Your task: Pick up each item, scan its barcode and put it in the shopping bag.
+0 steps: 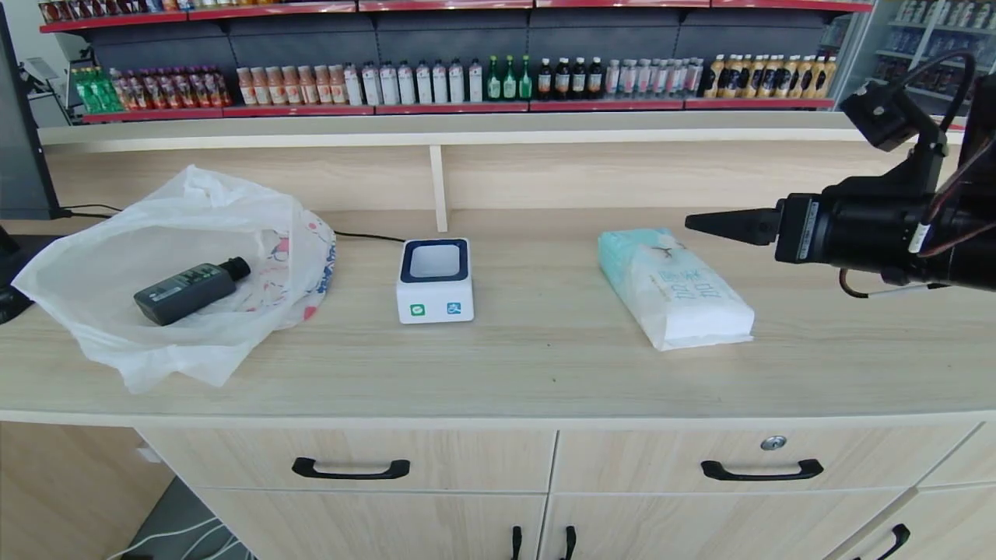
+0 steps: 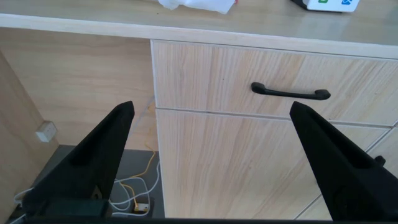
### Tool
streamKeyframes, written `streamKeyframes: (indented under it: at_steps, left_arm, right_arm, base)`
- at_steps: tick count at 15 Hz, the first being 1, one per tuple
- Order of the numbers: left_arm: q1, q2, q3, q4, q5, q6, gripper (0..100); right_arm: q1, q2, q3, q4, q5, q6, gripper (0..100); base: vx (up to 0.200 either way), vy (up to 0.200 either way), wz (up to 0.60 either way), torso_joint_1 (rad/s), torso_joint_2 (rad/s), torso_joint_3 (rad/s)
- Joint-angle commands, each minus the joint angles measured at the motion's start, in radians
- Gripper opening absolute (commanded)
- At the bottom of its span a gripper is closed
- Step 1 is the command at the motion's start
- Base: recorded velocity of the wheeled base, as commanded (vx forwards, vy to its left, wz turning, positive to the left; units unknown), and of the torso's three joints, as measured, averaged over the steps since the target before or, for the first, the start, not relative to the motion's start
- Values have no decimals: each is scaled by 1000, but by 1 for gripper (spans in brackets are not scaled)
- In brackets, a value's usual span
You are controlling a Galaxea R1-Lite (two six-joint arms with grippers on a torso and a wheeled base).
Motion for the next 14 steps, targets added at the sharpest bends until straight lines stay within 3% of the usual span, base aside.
streamKeyframes:
  at_steps: [1, 5, 14]
  left_arm:
    - [0, 0, 0, 0, 0, 0, 100]
    - [0, 0, 0, 0, 0, 0, 100]
    - [0, 0, 0, 0, 0, 0, 100]
  right_arm:
    - [-71, 140, -42, 4, -6, -102, 100]
    - [-101, 207, -133, 83, 2, -125, 100]
    - [-6, 293, -216, 135, -1, -125, 100]
  base:
    - [0, 0, 0, 0, 0, 0]
    - [0, 0, 0, 0, 0, 0]
    - [0, 0, 0, 0, 0, 0]
